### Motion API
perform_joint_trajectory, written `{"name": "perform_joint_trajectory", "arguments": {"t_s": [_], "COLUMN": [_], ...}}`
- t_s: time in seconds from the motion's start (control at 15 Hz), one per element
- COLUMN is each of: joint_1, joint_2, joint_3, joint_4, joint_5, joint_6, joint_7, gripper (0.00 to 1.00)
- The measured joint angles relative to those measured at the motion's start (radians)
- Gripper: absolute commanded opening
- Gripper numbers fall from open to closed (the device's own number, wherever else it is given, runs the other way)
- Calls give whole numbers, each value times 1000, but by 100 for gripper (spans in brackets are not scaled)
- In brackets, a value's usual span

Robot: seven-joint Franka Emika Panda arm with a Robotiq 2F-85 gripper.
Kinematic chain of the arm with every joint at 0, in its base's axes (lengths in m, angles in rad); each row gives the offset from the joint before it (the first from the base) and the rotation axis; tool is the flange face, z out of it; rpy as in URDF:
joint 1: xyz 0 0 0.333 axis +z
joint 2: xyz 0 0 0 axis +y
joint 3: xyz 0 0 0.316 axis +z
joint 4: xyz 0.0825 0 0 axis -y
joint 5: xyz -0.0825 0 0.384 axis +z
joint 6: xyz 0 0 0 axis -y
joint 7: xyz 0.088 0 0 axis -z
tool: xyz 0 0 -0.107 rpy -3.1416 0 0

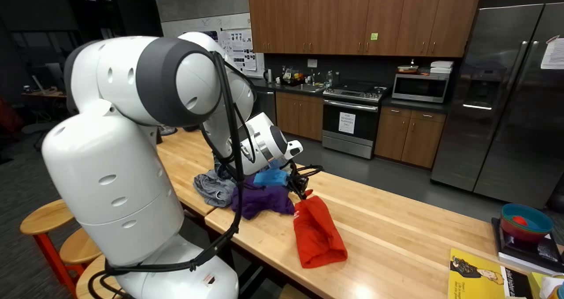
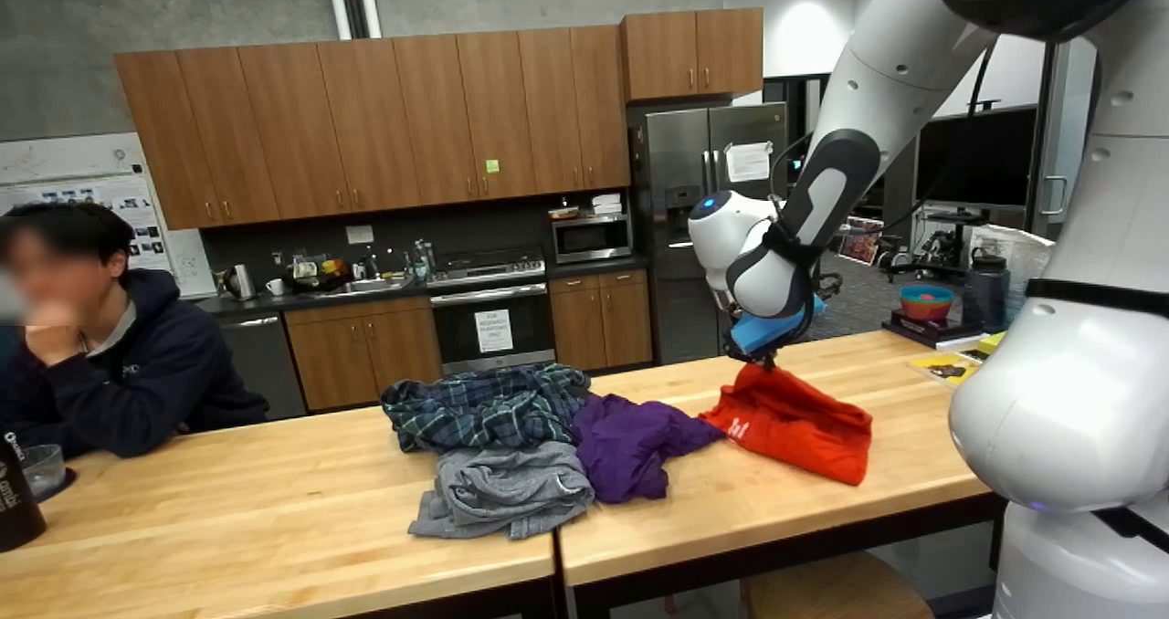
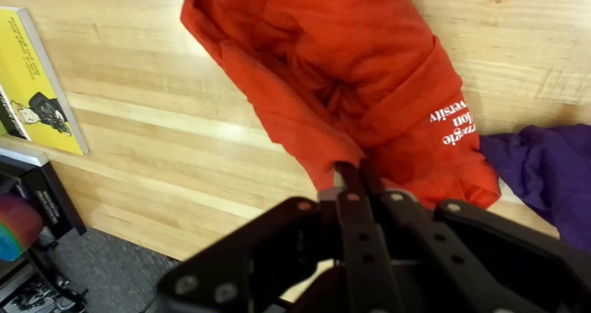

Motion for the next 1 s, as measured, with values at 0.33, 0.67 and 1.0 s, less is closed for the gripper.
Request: {"name": "perform_joint_trajectory", "arguments": {"t_s": [0.33,0.67,1.0], "joint_1": [0,-3,-5], "joint_2": [-24,-16,30], "joint_3": [57,69,71], "joint_4": [5,66,151], "joint_5": [0,-16,-21], "joint_6": [-48,-104,-189], "joint_7": [59,156,237], "gripper": [1,1,1]}}
